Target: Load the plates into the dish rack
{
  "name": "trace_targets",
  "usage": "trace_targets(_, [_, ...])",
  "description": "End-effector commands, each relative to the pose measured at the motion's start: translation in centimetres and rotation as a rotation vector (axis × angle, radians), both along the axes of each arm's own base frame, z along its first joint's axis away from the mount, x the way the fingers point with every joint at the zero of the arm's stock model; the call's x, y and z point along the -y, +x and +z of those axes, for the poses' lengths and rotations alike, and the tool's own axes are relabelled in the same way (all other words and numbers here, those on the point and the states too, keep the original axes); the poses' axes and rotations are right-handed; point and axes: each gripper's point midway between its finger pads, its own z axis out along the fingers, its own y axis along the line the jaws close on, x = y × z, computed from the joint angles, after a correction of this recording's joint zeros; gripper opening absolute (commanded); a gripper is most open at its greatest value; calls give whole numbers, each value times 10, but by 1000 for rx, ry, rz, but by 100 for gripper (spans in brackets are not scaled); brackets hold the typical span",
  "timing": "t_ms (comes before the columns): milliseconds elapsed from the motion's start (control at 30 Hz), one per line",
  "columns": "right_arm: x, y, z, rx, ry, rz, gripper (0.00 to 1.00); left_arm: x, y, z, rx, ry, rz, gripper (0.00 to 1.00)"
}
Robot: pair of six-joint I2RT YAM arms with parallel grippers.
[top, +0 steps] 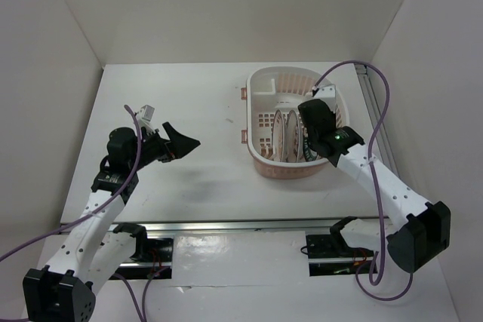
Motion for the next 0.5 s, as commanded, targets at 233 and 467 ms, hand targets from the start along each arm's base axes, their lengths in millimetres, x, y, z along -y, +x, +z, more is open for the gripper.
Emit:
trace_targets(233, [-5,5,-10,26,74,-33,0,3,0,19,84,4,-30,100])
trace_targets(467, [-4,0,-10,29,83,-39,41,3,0,19,84,4,-30,100])
